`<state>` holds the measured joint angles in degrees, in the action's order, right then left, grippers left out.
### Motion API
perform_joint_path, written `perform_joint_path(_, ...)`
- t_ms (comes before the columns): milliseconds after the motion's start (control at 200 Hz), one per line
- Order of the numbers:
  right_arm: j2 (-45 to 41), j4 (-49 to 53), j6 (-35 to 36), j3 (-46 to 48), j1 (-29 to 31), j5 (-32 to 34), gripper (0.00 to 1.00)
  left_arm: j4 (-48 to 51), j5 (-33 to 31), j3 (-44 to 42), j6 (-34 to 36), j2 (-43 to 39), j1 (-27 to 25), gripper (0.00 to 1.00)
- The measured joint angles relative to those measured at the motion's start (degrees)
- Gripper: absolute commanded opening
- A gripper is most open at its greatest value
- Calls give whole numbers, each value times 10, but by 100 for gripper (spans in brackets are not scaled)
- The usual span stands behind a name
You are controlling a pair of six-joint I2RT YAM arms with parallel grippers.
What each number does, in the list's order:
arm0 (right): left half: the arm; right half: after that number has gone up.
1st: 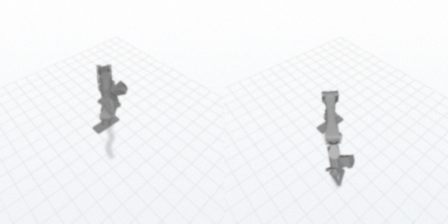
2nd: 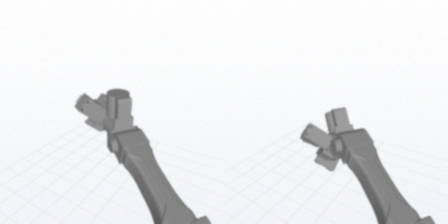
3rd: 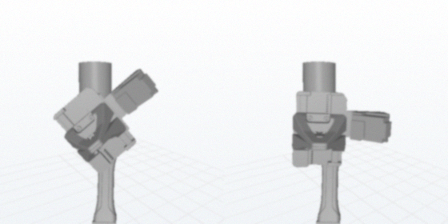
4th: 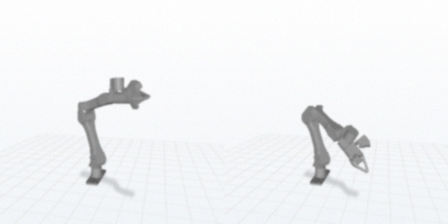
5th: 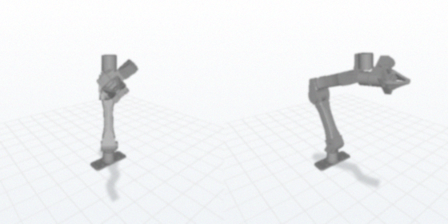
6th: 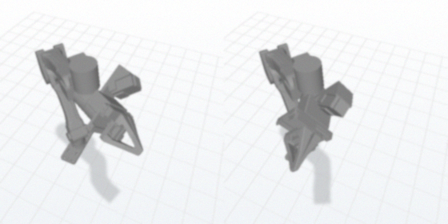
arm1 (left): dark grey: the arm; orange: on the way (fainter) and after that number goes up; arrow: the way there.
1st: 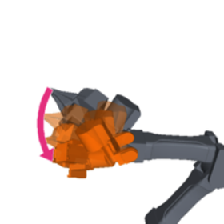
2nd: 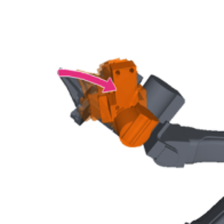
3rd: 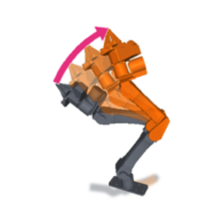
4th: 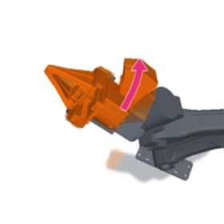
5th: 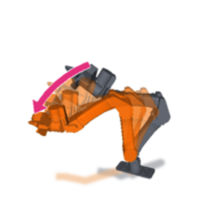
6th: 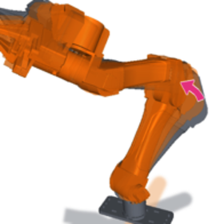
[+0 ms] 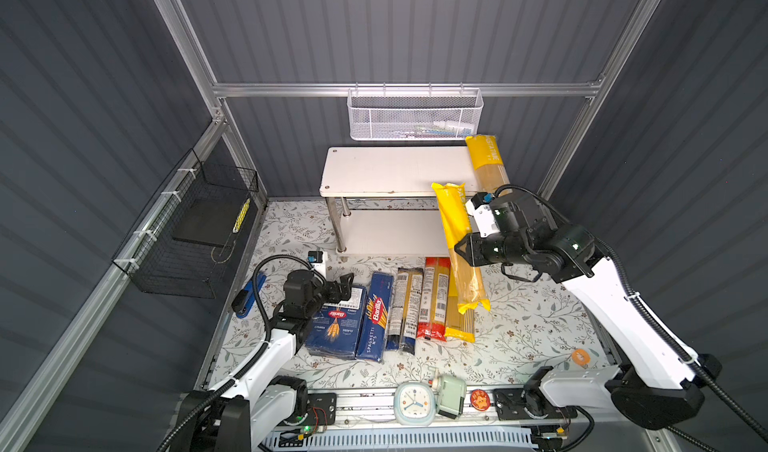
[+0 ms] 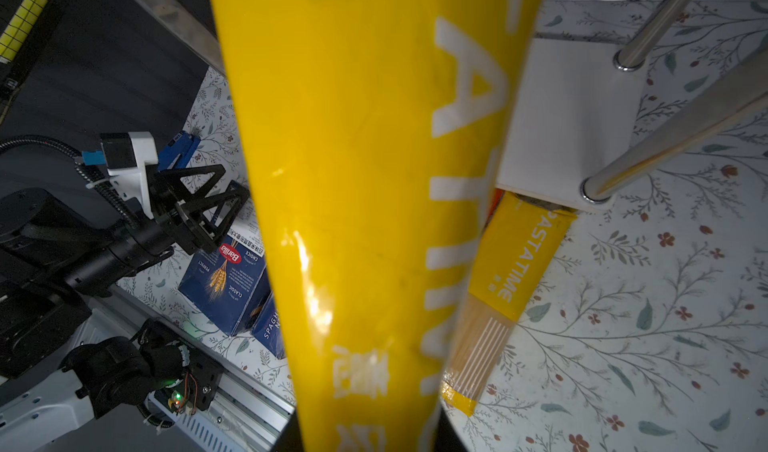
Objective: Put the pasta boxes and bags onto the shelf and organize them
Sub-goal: 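Carry the held yellow bag up toward the upper shelf with the right gripper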
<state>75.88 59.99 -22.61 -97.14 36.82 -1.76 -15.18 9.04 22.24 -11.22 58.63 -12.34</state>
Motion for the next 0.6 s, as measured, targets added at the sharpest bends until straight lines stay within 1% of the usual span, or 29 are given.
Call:
perform_joint_path(320, 71, 1, 19, -111, -21, -13, 17, 1, 0, 0, 0, 0, 0, 99)
perform_joint_path(600, 115, -5, 25, -183, -75, -43, 16, 2, 0, 0, 0, -4, 0, 99)
